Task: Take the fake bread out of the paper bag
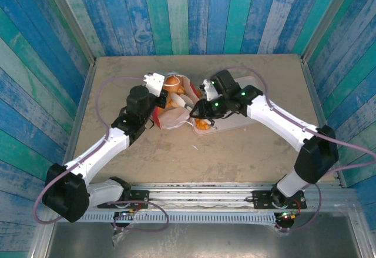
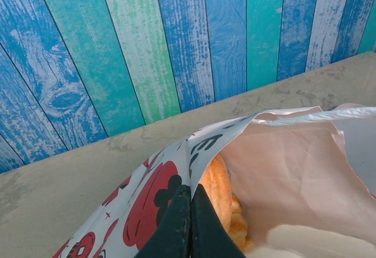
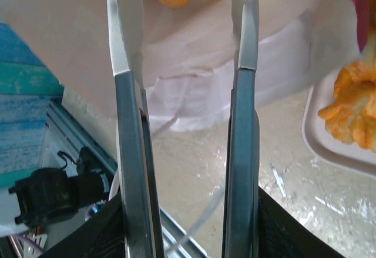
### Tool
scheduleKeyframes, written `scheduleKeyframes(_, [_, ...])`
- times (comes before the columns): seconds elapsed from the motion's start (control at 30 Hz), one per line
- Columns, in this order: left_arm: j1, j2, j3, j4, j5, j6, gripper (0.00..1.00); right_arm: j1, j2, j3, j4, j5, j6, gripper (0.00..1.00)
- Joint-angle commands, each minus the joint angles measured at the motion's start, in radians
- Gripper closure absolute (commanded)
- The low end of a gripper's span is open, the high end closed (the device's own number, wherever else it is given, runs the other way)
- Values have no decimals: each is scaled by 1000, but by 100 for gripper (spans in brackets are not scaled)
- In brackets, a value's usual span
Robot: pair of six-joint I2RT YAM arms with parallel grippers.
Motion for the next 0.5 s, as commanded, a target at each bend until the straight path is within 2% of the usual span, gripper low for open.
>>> scheduleKeyframes(0.0, [-1, -34, -10, 32, 7, -6, 100, 7, 39, 59, 51, 30, 40, 53])
scheduleKeyframes(0.47, [-1, -31, -15, 39, 18, -9, 100, 6, 165, 141, 88, 65, 91, 44])
